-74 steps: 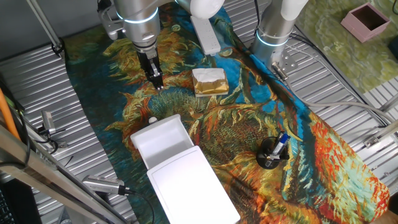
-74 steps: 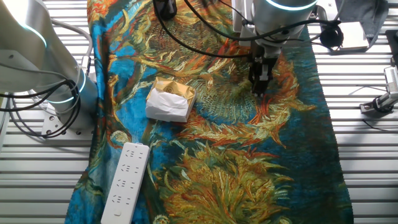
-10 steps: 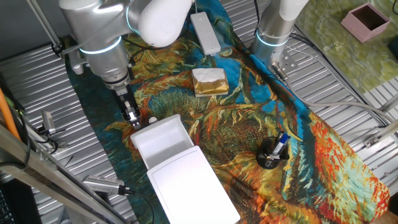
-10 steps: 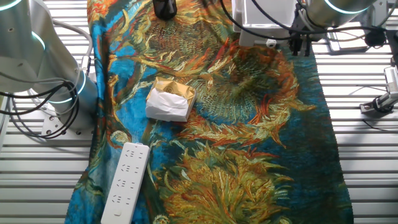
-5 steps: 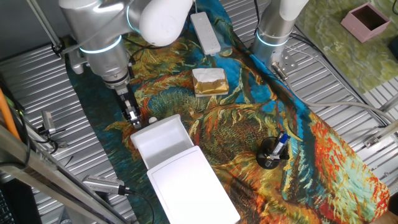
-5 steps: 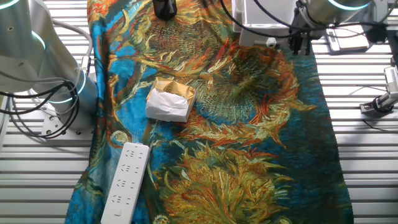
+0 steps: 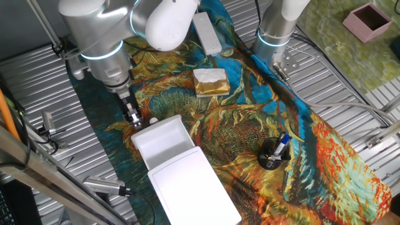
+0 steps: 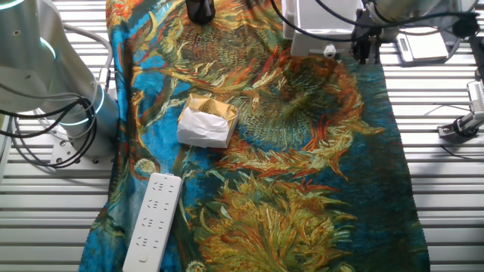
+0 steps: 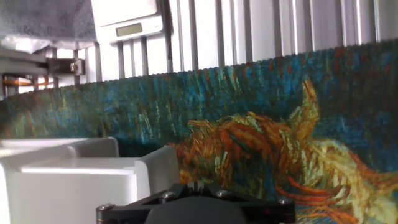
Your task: Use the gripper to push and close the drawer
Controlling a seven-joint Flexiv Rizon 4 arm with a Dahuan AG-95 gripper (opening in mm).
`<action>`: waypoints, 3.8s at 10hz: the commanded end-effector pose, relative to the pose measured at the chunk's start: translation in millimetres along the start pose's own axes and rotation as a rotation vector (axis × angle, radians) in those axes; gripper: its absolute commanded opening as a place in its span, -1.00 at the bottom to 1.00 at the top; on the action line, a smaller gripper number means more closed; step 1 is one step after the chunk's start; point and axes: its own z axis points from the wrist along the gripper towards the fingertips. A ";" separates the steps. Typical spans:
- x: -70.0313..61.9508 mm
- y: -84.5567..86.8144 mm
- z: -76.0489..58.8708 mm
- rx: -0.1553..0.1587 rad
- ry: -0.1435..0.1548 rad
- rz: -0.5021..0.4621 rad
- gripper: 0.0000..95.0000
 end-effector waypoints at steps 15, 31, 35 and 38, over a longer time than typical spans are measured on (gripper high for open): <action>-15.8 29.0 21.3 -0.123 0.018 -0.119 -0.20; -25.0 104.6 41.2 -0.190 0.003 -0.001 -0.20; -23.9 118.6 44.0 -0.196 0.002 0.021 -0.20; -23.5 124.7 46.3 -0.204 0.001 0.040 -0.20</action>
